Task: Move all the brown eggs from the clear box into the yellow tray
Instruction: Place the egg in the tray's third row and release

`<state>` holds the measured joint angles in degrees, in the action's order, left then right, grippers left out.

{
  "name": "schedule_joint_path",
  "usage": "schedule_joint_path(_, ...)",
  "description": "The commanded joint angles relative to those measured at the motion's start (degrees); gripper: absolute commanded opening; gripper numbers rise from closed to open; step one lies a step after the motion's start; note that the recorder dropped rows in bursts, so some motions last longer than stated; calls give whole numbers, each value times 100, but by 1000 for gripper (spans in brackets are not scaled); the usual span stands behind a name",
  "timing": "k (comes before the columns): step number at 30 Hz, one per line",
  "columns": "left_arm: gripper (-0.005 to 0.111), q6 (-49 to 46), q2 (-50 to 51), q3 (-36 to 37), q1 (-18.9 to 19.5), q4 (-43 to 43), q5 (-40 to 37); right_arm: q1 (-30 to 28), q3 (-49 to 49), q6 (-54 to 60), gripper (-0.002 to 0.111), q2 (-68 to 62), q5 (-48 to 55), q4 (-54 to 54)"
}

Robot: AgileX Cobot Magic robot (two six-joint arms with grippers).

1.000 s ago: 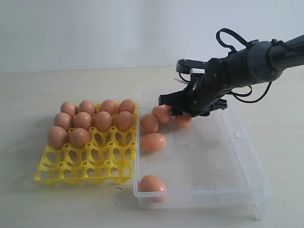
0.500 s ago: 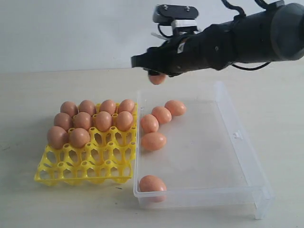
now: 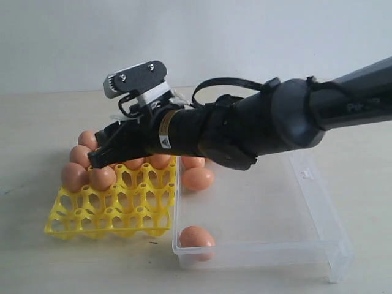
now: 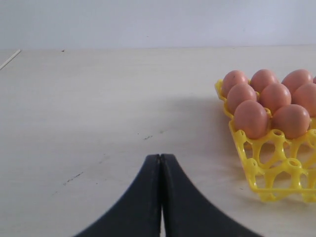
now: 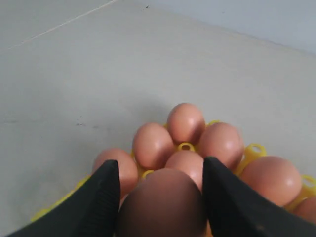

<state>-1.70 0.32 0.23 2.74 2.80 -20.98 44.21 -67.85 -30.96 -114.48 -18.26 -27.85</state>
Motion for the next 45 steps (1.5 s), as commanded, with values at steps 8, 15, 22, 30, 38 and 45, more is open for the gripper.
schedule_joint_path(8,0,11,-32,-23,-49,32,71,8,9,-200,0,-639,-463,-224)
schedule_joint_path(15,0,11,-32,-23,-49,32,71,-2,-33,479,25,-688,-666,21)
schedule_joint_path(22,0,11,-32,-23,-49,32,71,-126,-52,831,51,-693,-595,266)
schedule_joint_path(30,0,11,-32,-23,-49,32,71,-219,-52,889,64,-664,-501,535)
schedule_joint_path(38,0,11,-32,-23,-49,32,71,-391,-52,1631,38,405,1670,1285)
schedule_joint_path(45,0,11,-32,-23,-49,32,71,-1088,-52,2114,51,861,3388,2725)
